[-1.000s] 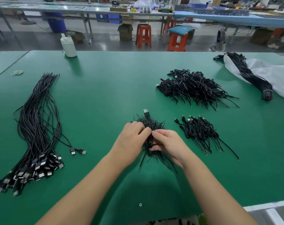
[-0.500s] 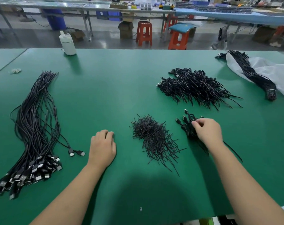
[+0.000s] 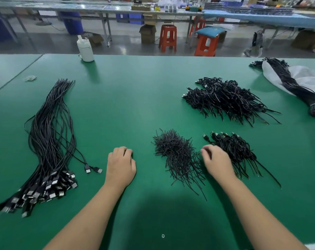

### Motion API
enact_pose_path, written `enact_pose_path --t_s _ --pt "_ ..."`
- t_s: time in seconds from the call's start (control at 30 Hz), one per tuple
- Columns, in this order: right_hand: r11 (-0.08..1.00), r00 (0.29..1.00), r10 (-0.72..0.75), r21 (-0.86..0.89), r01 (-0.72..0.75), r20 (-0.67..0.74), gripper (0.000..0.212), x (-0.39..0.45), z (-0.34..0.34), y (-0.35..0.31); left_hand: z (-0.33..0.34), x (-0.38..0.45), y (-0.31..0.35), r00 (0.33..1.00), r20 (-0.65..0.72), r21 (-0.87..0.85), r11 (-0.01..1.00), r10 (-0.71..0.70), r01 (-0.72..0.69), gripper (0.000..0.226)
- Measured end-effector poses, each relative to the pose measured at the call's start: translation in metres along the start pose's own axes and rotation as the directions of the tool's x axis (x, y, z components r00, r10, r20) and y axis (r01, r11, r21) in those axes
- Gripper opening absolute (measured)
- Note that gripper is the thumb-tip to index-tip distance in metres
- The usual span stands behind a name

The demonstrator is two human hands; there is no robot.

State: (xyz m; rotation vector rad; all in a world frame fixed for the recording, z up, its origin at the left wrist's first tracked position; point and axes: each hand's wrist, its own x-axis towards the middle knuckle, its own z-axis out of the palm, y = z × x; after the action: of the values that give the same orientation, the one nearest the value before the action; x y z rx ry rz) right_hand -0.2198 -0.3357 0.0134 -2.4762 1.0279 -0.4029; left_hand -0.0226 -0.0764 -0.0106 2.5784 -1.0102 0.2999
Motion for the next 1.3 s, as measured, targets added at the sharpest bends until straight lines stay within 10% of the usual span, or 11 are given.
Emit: enact_pose_path --t_s 0.43,0.67,1.07,1.3 --pt "0.969 0.988 0.077 0.242 -0.042 -0.136 0.031 -0.019 0.030 0.006 -0.043 0.023 -0.047 0.980 0.192 0.313 0.950 -0.050 -0.013 0.033" --pt "0.944 0.985 0.115 0.323 -0.068 -0.128 0.028 -0.019 0.028 0.004 -0.078 0.033 -0.125 0.787 0.582 0.377 0.926 -0.203 -0.040 0.061" --pt "0.926 0.980 0.175 0.352 -0.133 -0.091 0.026 -0.021 0.022 0.001 -0.079 0.021 -0.119 0.924 0.378 0.408 0.886 0.056 -0.221 0.013" --pt "0.859 0.950 0.311 0.428 -0.279 -0.004 0.034 -0.014 0.000 -0.017 -0.093 0.023 -0.046 0.971 0.227 -0.058 0.996 0.077 -0.066 0.007"
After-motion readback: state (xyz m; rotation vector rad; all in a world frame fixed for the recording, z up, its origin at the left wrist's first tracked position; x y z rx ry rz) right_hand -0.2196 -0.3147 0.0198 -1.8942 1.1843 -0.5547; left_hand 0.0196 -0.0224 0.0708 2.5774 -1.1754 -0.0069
